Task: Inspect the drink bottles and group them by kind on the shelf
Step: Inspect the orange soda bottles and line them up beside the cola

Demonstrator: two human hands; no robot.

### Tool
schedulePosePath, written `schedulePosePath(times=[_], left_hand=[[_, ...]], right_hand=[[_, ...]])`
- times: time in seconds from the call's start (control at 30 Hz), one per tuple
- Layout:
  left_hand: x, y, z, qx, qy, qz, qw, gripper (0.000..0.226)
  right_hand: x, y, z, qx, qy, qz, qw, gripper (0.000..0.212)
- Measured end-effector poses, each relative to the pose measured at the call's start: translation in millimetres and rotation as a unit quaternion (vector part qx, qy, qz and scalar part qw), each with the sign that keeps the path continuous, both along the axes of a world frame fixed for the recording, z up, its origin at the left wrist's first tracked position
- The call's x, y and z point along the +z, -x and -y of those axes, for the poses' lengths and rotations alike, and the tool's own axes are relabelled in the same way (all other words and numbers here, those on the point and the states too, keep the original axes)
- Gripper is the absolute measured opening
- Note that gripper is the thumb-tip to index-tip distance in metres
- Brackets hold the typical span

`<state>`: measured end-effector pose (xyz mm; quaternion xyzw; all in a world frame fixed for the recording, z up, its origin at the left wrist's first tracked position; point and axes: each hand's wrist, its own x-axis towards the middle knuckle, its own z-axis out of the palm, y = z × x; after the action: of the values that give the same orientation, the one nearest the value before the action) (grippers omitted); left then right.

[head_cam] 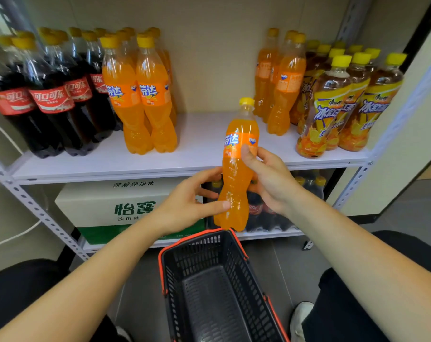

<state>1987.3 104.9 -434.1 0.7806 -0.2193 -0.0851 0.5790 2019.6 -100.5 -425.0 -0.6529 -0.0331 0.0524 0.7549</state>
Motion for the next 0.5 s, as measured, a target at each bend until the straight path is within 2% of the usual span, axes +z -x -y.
schedulePosePath(times=[0.07, 0.2, 0.27, 0.4, 0.5], left_hand=[[-2.3, 2.8, 0.8, -0.001, 0.001, 0.002, 1.000, 0.067], [-4.4, 5.4, -2.8, -0.008, 0.016, 0.020, 1.000, 0.085], [-3.8, 4.7, -4.3, 0.009, 0.059, 0.028, 0.998, 0.081], [0.4, 3.2, -6.0, 0.035, 0.162, 0.018, 0.986, 0.066], [4.9, 3.8, -5.7, 0.044, 0.209, 0.008, 0.977, 0.061]], right_hand=[[5.1, -3.8, -3.3, -0.020, -0.023, -0.022, 0.999, 0.086], [13.9, -10.3, -5.7, -0.040, -0.059, -0.054, 0.996, 0.081], [18.4, -12.0, -3.6, -0.024, -0.084, -0.068, 0.994, 0.077], [25.4, -11.1, 7.9, 0.076, -0.131, -0.058, 0.987, 0.050], [25.4, -7.2, 5.0, 0.119, -0.126, -0.051, 0.983, 0.058]])
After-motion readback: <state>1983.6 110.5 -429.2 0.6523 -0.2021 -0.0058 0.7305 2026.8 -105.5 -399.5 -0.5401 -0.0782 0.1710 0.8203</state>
